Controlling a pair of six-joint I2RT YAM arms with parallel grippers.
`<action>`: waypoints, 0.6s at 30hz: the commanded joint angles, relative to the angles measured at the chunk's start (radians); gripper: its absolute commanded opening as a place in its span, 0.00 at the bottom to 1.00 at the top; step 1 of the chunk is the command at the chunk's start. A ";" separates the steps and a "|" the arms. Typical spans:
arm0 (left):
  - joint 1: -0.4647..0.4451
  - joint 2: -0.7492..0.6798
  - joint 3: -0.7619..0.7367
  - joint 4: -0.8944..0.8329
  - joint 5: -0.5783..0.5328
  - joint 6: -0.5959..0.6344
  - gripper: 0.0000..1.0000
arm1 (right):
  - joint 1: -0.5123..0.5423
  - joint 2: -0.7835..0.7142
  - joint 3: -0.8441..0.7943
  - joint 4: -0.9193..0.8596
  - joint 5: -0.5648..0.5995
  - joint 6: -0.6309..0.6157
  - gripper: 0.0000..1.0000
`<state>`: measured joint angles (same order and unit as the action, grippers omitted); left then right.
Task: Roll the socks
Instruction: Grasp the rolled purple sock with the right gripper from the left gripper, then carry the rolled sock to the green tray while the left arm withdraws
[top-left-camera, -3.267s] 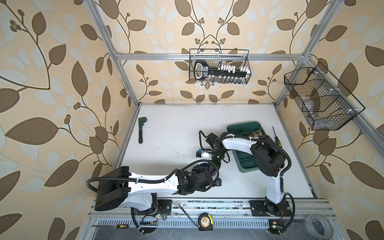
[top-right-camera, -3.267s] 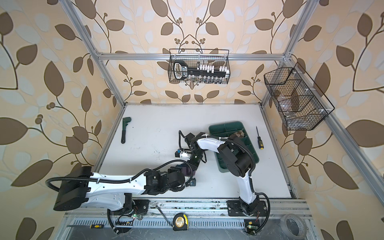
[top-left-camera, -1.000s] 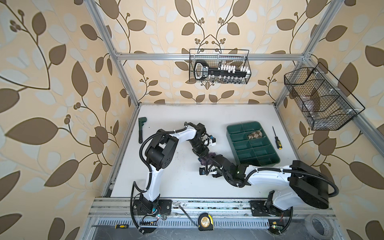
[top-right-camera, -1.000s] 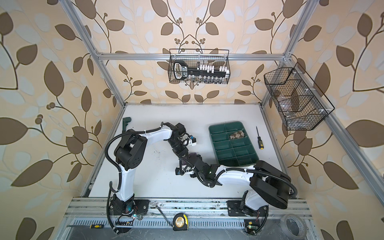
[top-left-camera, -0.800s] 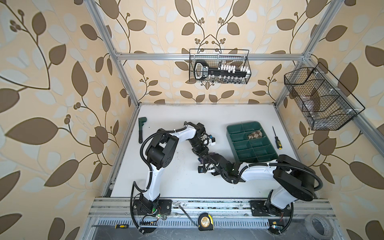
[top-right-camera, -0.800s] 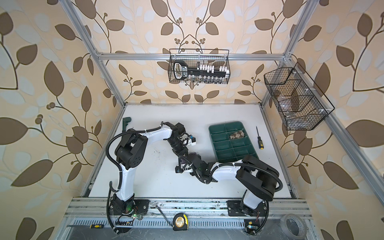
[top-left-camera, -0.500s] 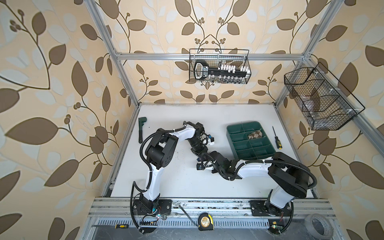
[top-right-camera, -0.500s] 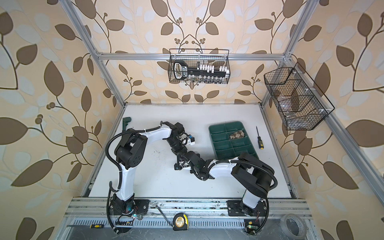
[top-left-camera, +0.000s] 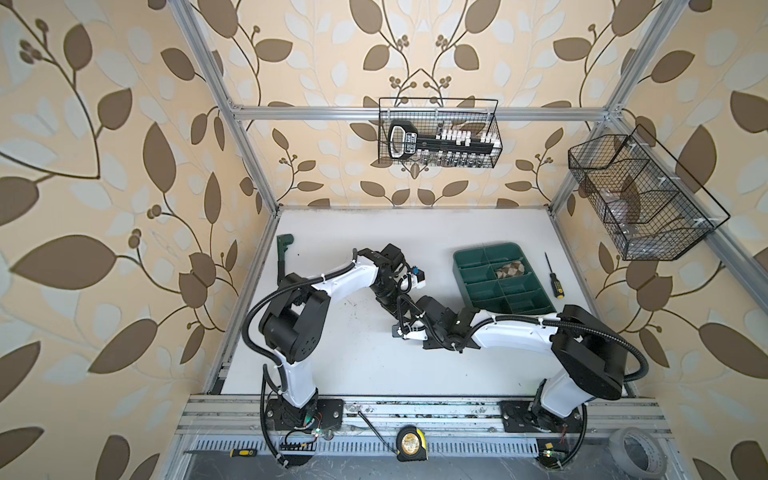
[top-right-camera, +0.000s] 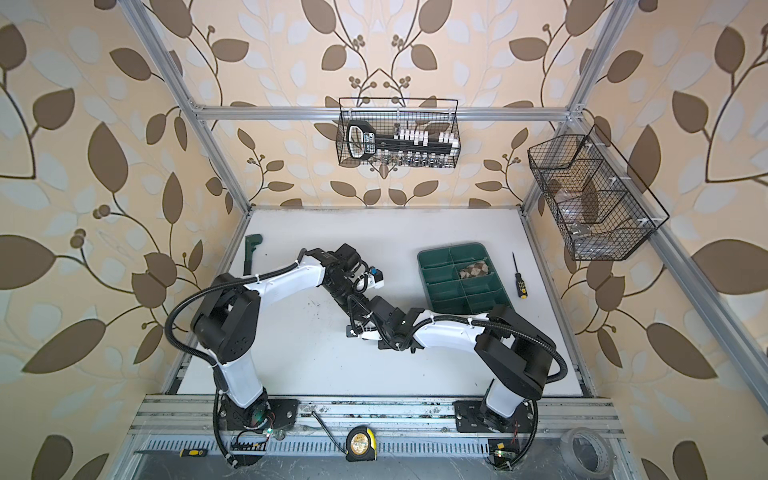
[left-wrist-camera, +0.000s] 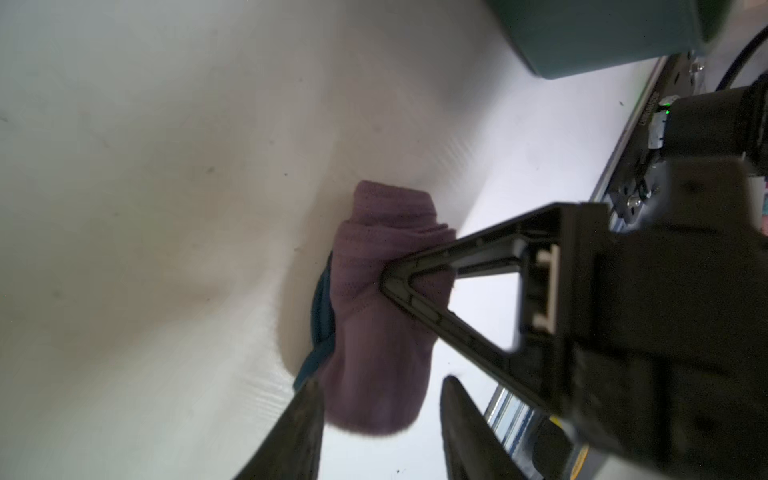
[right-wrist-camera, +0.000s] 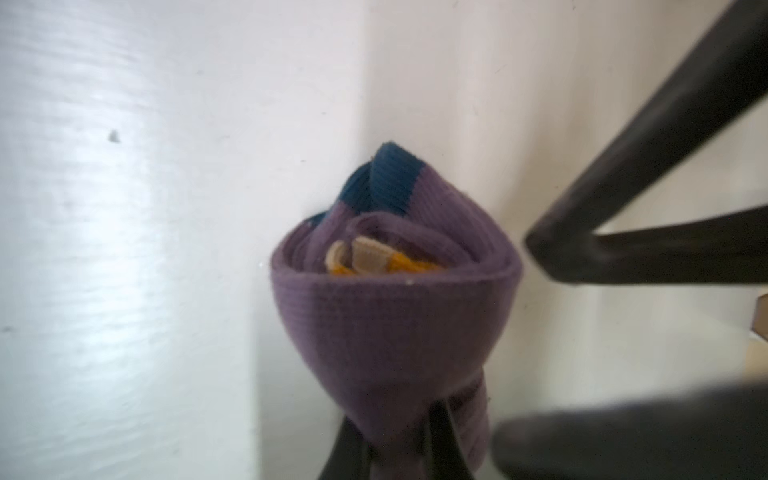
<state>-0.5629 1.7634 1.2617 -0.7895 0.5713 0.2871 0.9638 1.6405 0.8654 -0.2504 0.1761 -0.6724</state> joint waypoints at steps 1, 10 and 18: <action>-0.003 -0.126 -0.043 0.050 -0.007 -0.029 0.78 | 0.003 0.027 -0.026 -0.278 -0.113 0.099 0.00; 0.005 -0.465 -0.181 0.190 -0.407 -0.168 0.78 | -0.054 -0.014 0.029 -0.375 -0.222 0.229 0.00; 0.005 -0.855 -0.384 0.309 -0.780 -0.288 0.82 | -0.153 -0.219 0.069 -0.388 -0.382 0.425 0.00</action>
<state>-0.5613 0.9836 0.9405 -0.5465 -0.0669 0.0486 0.8406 1.5146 0.9180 -0.5877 -0.0940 -0.3622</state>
